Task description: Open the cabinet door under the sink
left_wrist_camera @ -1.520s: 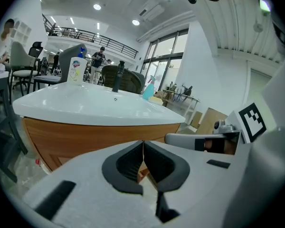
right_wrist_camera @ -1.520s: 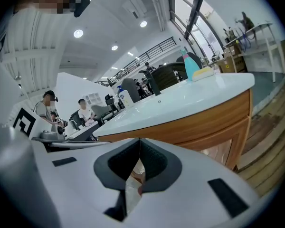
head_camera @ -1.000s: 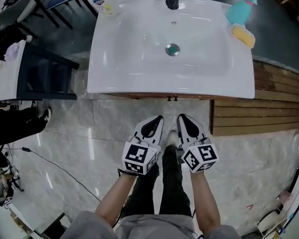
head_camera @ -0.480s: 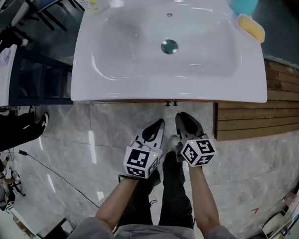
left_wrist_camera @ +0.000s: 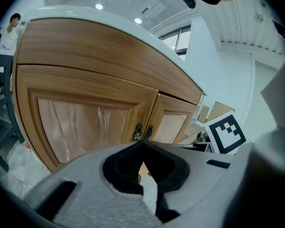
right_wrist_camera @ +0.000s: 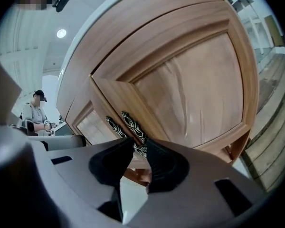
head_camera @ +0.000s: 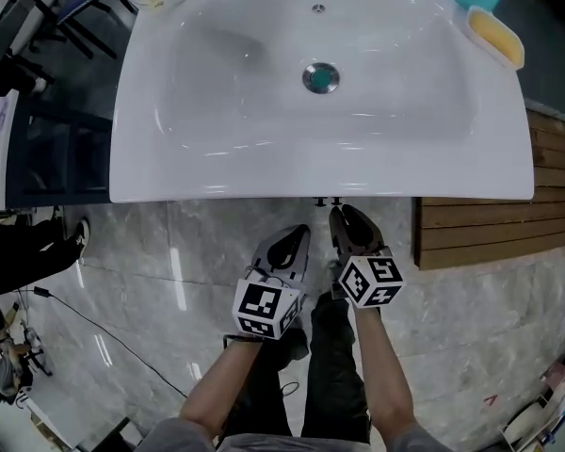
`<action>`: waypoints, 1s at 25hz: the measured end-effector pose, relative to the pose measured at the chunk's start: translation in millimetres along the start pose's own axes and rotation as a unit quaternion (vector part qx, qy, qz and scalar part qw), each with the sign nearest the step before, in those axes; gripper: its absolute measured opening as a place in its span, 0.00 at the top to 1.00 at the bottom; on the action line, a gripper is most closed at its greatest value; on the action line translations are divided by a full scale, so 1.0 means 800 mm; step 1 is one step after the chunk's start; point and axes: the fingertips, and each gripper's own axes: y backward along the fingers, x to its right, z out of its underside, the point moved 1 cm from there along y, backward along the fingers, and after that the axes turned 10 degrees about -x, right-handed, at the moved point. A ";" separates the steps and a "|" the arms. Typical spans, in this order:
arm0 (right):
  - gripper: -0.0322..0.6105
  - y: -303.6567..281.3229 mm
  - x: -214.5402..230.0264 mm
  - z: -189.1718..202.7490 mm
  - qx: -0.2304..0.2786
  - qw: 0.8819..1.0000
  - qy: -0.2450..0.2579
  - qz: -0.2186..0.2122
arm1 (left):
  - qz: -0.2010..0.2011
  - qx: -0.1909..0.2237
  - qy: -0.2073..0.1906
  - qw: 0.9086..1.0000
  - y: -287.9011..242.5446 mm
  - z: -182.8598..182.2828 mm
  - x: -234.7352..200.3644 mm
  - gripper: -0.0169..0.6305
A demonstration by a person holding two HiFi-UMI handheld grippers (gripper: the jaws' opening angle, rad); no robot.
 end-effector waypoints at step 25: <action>0.81 -0.033 0.011 0.009 0.016 0.999 0.013 0.040 | 0.006 -0.013 0.016 1.000 -0.017 0.025 -0.021 0.96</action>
